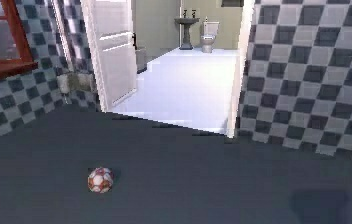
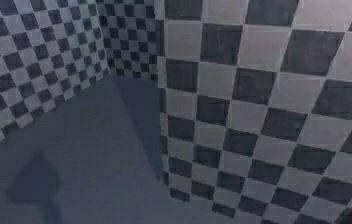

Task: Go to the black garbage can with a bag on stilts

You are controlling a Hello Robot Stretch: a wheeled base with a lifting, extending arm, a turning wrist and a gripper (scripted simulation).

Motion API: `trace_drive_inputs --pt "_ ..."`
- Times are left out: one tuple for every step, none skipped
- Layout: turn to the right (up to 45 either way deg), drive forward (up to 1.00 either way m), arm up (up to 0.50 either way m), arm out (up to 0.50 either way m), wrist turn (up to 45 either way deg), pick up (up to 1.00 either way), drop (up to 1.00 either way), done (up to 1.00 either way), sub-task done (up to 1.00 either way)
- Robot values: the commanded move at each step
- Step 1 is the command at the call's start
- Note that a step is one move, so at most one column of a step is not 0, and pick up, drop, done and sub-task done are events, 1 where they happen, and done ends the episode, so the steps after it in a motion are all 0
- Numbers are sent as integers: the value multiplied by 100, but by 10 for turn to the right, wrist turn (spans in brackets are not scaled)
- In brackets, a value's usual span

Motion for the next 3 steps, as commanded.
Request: trace_drive_inputs --pt "0 100 0 0 0 0 0 0 0" --pt "30 0 0 0 0 0 0 0 0" --pt "0 80 0 0 0 0 0 0 0"
